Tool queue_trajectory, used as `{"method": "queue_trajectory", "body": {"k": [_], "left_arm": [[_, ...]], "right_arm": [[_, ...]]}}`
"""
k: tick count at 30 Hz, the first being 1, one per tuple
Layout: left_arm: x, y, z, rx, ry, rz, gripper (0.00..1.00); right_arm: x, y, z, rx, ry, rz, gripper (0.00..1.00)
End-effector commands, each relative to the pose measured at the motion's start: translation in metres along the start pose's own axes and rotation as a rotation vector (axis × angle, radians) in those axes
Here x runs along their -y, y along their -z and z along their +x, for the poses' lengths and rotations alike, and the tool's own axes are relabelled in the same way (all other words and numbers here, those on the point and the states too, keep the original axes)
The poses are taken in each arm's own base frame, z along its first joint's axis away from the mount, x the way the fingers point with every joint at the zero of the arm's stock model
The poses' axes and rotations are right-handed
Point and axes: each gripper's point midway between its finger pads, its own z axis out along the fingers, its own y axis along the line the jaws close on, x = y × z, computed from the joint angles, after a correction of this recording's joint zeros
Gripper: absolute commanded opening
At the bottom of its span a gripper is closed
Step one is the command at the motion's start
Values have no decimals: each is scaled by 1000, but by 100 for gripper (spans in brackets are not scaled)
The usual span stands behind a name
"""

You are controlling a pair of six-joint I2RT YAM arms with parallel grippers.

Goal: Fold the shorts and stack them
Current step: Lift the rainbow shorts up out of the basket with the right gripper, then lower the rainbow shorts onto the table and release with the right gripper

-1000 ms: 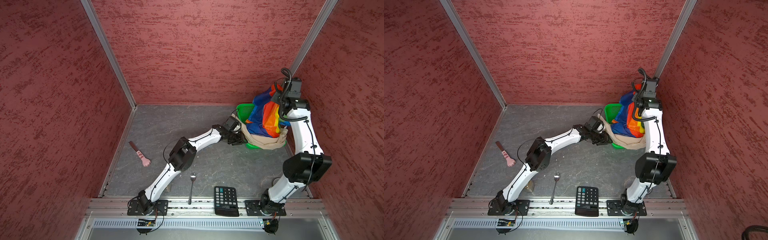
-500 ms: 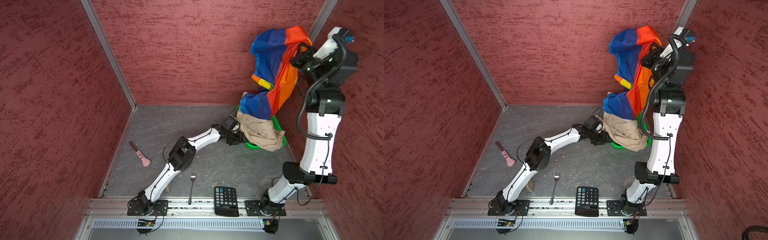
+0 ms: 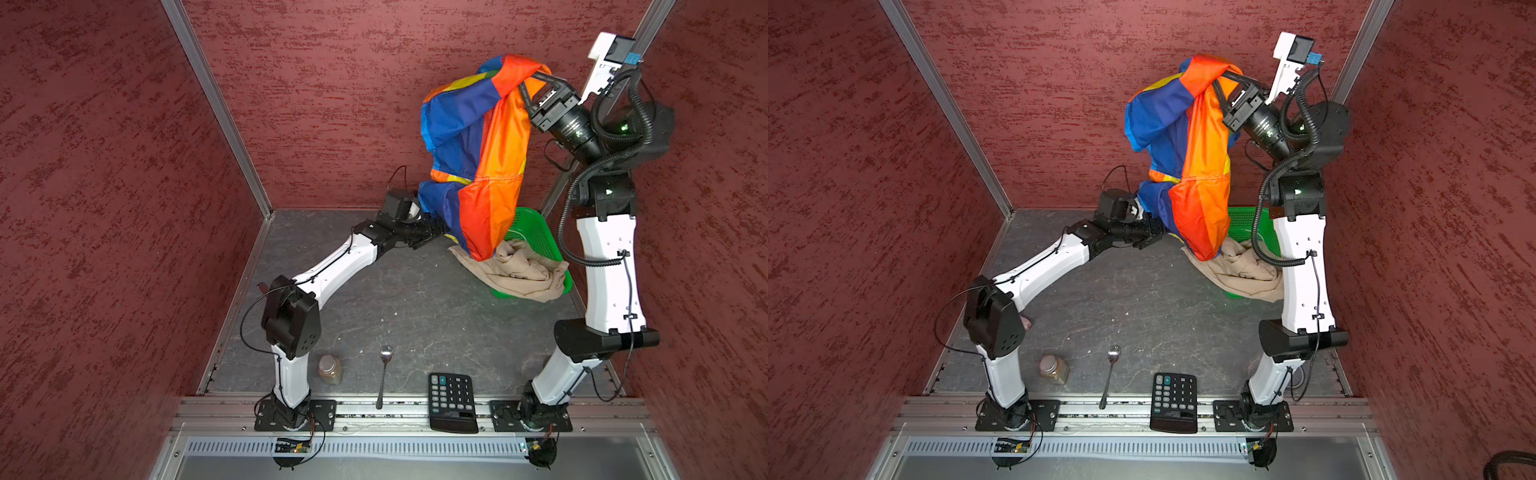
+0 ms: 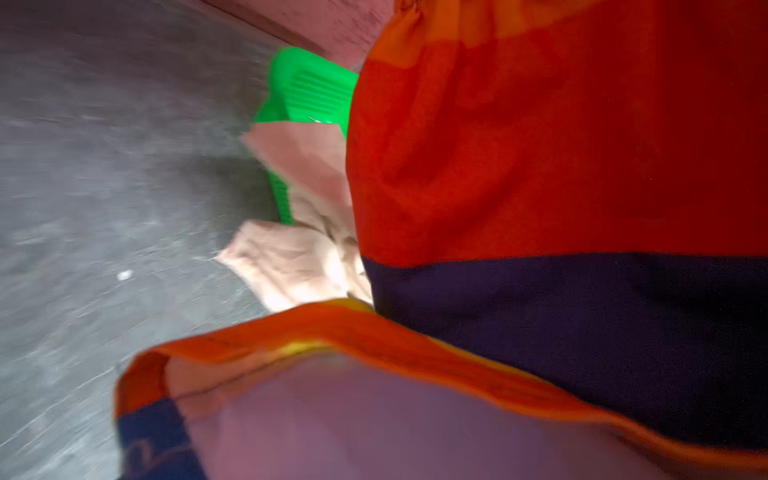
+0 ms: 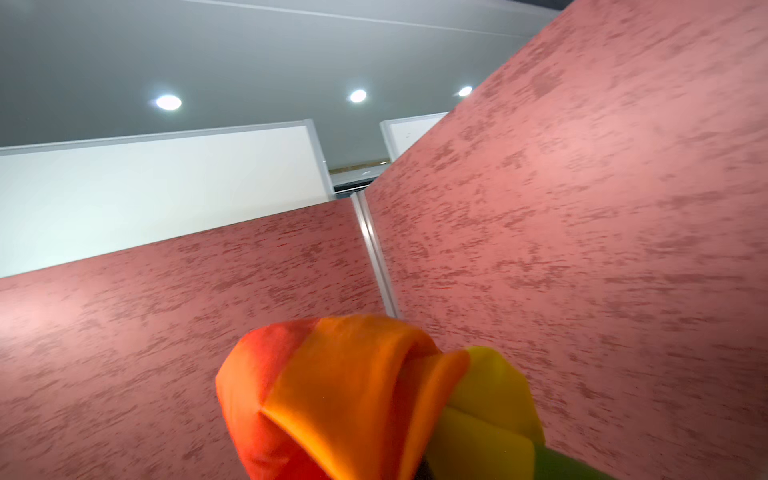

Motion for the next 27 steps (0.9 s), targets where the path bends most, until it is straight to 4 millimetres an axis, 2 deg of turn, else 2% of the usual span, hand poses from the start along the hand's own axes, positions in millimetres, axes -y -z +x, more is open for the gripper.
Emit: {"method": "queue_trajectory", "body": {"k": [1, 5, 8, 11, 14, 17, 20, 24, 27], "left_arm": [[-45, 30, -20, 107, 75, -74, 100], [-85, 80, -32, 192, 127, -159, 99], [-117, 113, -33, 254, 157, -260, 99], [-153, 153, -37, 338, 218, -362, 100], [-183, 192, -39, 424, 299, -439, 99], [-202, 225, -41, 503, 360, -498, 100], [-211, 253, -43, 572, 398, -553, 100], [-214, 281, -45, 643, 421, -595, 100], [-216, 302, -45, 694, 446, -627, 100]], "right_arm": [[-5, -13, 20, -50, -41, -78, 0], [37, -16, 28, -40, -31, 85, 0], [52, -22, 30, -30, -31, 119, 0], [48, -33, 42, -46, -44, 78, 0], [31, -51, 76, -119, -38, -7, 0], [14, -69, 127, -232, -41, -67, 0], [5, -82, 192, -378, -41, -76, 0], [5, -81, 294, -618, -2, -30, 0], [25, -63, 386, -836, 22, 72, 0]]}}
